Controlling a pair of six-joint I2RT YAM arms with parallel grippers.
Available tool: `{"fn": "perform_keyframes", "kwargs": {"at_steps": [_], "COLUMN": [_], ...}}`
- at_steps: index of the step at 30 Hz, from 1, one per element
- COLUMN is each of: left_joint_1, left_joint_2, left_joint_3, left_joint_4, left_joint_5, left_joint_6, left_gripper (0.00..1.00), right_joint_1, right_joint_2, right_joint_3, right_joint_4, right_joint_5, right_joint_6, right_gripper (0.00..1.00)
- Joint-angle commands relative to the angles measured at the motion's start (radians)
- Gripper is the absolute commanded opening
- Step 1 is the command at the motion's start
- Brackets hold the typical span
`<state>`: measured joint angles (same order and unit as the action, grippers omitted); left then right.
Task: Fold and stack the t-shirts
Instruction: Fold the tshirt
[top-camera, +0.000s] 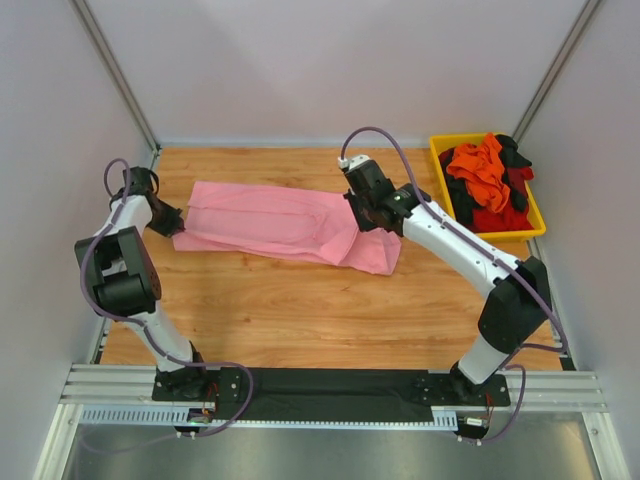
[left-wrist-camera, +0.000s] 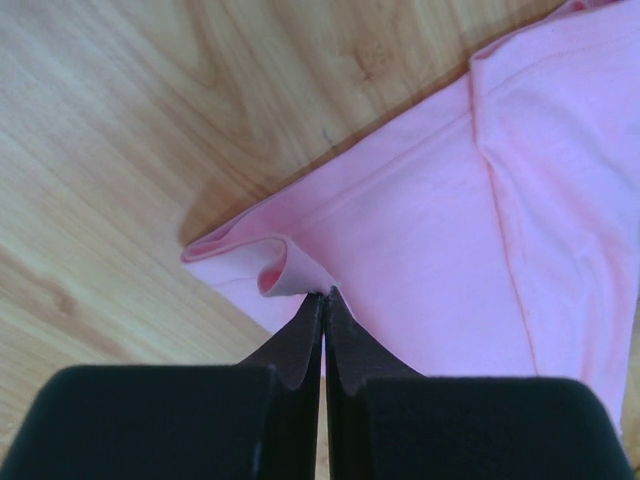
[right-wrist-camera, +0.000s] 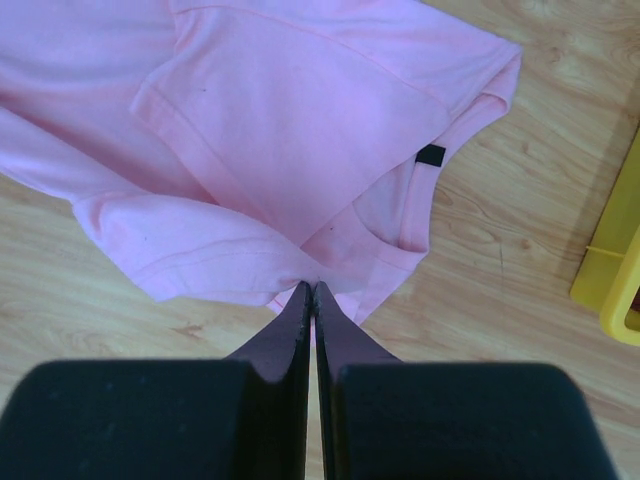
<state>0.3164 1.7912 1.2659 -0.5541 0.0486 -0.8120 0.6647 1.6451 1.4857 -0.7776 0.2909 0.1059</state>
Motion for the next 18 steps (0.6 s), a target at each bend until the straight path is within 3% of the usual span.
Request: {"fn": "perform_keyframes", "kwargs": {"at_steps": [1,18], "left_joint_1": [-0.017,-0.083], "left_joint_2": [0.033,0.246], "left_joint_3": [0.084,0.331], "left_joint_4": [-0.013,-0.087], "left_joint_5": [0.014,-0.023], "left_joint_6": [0.01,0.066], "left_gripper": [0.0,0.0], "right_joint_1": [-0.03,-0.151], "right_joint_2": [0.044,0.18], "right_joint_3": [0.077,0.179], "right_joint_4": [-0.031,-0.011], "right_joint_5": [0.031,0.04], "right_joint_6": [-0.046,-0.1], "right_gripper": [0.0,0.0]}}
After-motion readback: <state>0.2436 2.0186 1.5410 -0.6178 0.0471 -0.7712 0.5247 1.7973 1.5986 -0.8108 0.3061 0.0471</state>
